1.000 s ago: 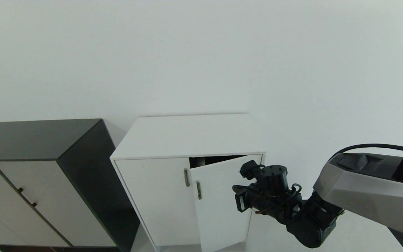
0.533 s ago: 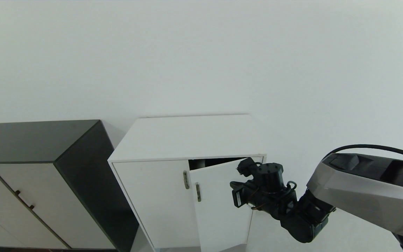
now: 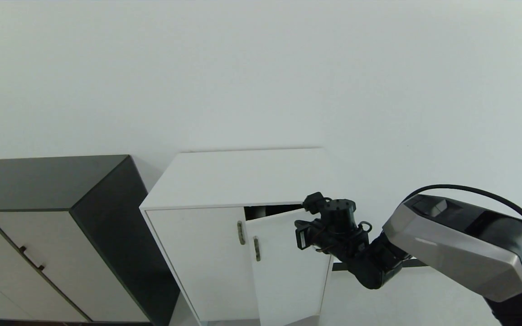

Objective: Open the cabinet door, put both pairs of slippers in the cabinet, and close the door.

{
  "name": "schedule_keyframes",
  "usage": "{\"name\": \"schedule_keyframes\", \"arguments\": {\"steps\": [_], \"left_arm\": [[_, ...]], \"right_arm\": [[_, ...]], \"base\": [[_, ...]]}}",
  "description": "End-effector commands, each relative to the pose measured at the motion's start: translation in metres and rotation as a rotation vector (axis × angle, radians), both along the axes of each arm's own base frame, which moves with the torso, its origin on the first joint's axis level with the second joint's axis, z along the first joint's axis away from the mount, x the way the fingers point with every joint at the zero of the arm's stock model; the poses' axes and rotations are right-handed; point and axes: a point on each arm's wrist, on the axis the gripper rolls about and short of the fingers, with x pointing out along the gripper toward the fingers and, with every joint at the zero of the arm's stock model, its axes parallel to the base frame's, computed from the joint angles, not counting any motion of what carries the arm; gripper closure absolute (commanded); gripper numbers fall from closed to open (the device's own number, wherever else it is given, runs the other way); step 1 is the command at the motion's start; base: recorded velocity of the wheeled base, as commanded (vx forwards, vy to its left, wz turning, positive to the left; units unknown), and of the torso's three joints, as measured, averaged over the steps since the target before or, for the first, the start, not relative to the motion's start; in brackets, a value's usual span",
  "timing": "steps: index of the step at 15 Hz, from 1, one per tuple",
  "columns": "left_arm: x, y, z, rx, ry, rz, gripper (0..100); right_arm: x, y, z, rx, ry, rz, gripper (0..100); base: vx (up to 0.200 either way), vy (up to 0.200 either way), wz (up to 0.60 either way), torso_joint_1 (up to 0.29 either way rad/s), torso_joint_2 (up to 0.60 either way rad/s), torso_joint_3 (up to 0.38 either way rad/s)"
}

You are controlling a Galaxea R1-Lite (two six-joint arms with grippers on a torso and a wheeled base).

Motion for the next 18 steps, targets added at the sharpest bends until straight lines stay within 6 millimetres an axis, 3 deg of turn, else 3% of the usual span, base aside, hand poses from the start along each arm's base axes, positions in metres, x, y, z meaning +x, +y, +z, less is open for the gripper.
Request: {"name": "schedule_keyframes", "arguments": {"steps": [1, 9, 18], "left_arm": [[0.000, 0.000, 0.000, -0.001, 0.001, -0.001, 100], [0.000, 0.000, 0.000, -0.001, 0.001, 0.000, 100], [0.000, 0.000, 0.000, -0.001, 0.001, -0.001, 100]], "right_arm": [[0.005, -0.002, -0.008, -0.006, 0.009, -0.010, 100], [0.027, -0.013, -0.015, 0.010, -0.008, -0.054, 100], [0.037, -0.018, -0.024, 0.010, -0.008, -0.075, 100]], "base": [[0.000, 0.000, 0.00, 0.000, 0.00, 0.000], [0.000, 0.000, 0.00, 0.000, 0.00, 0.000], [0.000, 0.000, 0.00, 0.000, 0.00, 0.000]]}}
